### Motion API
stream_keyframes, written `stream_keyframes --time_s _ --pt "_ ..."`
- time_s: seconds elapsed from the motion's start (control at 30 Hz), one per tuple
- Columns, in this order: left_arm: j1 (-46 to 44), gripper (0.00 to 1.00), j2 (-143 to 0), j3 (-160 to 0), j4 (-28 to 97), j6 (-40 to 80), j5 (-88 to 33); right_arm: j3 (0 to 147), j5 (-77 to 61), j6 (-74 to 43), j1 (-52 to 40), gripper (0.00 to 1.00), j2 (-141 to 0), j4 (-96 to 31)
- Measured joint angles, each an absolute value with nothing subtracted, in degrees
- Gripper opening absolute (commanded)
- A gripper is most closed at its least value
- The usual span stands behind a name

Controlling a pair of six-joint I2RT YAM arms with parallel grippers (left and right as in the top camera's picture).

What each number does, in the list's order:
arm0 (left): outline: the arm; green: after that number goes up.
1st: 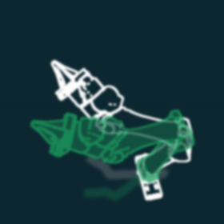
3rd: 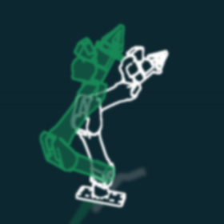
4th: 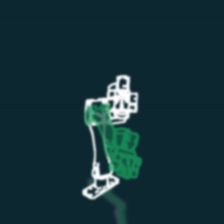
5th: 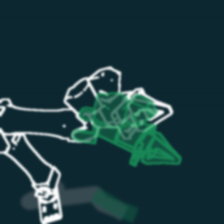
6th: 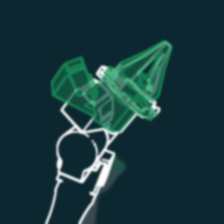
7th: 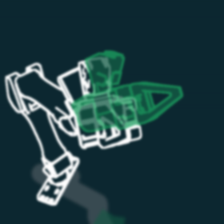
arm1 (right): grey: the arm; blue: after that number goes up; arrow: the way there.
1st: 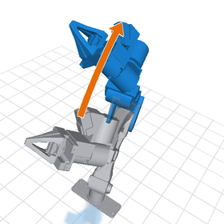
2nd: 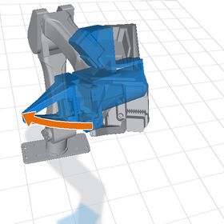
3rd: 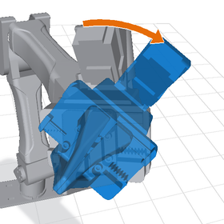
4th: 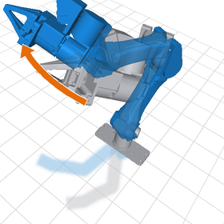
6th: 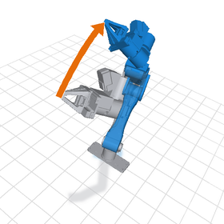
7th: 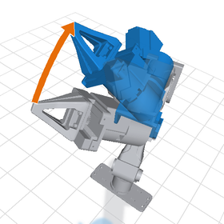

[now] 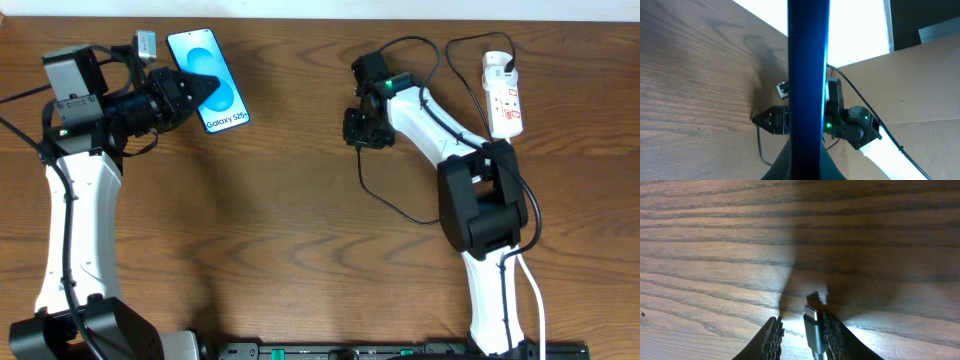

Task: Plug charger to phone and switch on socket

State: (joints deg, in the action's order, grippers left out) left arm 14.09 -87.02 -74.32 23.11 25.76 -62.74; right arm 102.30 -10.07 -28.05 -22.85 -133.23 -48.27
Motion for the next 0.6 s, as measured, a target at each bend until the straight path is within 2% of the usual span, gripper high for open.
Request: stream_keyframes --time_s 0.07,0.13,0.5,0.6 --pt "14.1 0.07 -87.0 -74.3 23.1 25.8 -62.7 101.7 -9.4 -28.2 -22.9 0.21 -132.9 -47.9" --pt "14.1 0.07 -87.0 -74.3 23.1 25.8 -62.7 101.4 -8.8 -28.3 -22.9 0.21 -132.8 -47.9" --pt "14.1 0.07 -87.0 -74.3 23.1 25.8 -62.7 101.4 -5.9 -28.3 -23.9 0.31 -132.4 -52.1" --pt "14.1 0.07 -87.0 -74.3 23.2 25.8 -62.7 101.1 -4.7 -28.2 -24.5 0.32 -132.2 -51.7"
